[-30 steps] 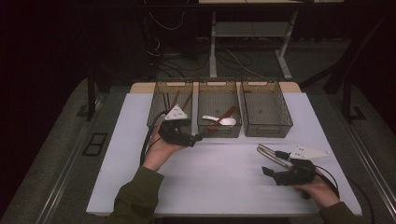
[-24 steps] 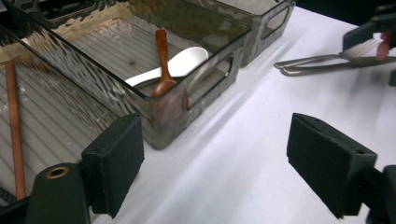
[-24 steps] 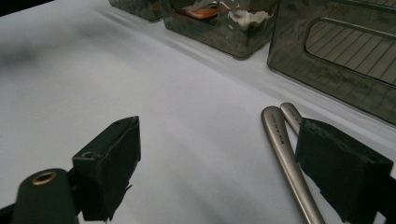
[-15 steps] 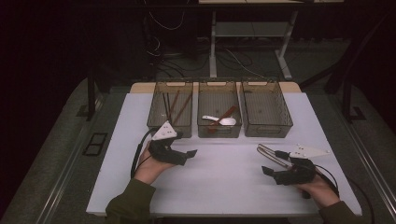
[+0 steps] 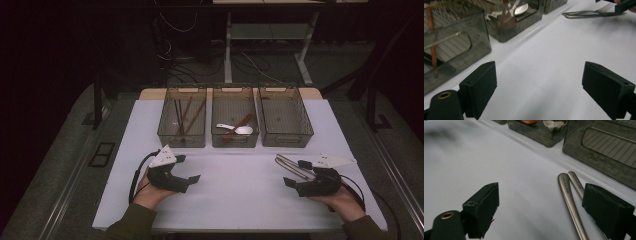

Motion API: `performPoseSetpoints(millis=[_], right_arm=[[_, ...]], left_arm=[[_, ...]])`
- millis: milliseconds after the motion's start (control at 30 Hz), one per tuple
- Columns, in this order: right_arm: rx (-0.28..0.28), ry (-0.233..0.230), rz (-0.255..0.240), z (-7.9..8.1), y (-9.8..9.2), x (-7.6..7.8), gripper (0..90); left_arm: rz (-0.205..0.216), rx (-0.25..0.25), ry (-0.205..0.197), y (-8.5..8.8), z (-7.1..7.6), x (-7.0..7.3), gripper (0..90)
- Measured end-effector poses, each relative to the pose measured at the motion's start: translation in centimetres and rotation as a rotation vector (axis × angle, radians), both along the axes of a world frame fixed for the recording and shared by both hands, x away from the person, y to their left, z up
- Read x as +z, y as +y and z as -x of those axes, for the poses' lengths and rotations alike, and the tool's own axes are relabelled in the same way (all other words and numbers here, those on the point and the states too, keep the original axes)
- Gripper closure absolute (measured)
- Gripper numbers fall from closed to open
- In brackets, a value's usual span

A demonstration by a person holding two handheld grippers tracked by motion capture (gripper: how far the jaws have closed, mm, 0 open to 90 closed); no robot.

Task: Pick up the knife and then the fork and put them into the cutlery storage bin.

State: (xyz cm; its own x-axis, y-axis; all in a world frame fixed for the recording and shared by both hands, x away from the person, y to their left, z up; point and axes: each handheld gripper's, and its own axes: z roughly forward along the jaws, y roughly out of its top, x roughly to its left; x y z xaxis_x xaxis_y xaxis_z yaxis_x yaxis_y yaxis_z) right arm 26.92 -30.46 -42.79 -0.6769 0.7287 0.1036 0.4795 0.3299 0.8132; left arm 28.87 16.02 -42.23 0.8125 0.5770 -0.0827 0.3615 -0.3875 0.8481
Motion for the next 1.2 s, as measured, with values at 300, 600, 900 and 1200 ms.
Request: performPoseSetpoints(millis=[300,600,900,1200], right_arm=[[0.017,0.058,-0.003,-0.4,-0.7,0.5,14.2],[0.039,0.077,0.05,-0.7,-1.0,0.7,14.5],[0.042,0.098,0.08,-1.1,-1.4,1.3,14.8],[0.056,0.131,0.103,-2.1,-2.0,1.4,15.1]], left_arm=[[-0.013,0.001,0.036,0.6,0.7,-1.2,0.6],[-0.011,0.005,0.025,0.6,0.8,-1.0,0.0],[-0.002,-0.001,0.023,0.5,0.8,-1.0,0.0],[0.005,-0.004,0.022,0.5,0.8,-0.9,0.0]])
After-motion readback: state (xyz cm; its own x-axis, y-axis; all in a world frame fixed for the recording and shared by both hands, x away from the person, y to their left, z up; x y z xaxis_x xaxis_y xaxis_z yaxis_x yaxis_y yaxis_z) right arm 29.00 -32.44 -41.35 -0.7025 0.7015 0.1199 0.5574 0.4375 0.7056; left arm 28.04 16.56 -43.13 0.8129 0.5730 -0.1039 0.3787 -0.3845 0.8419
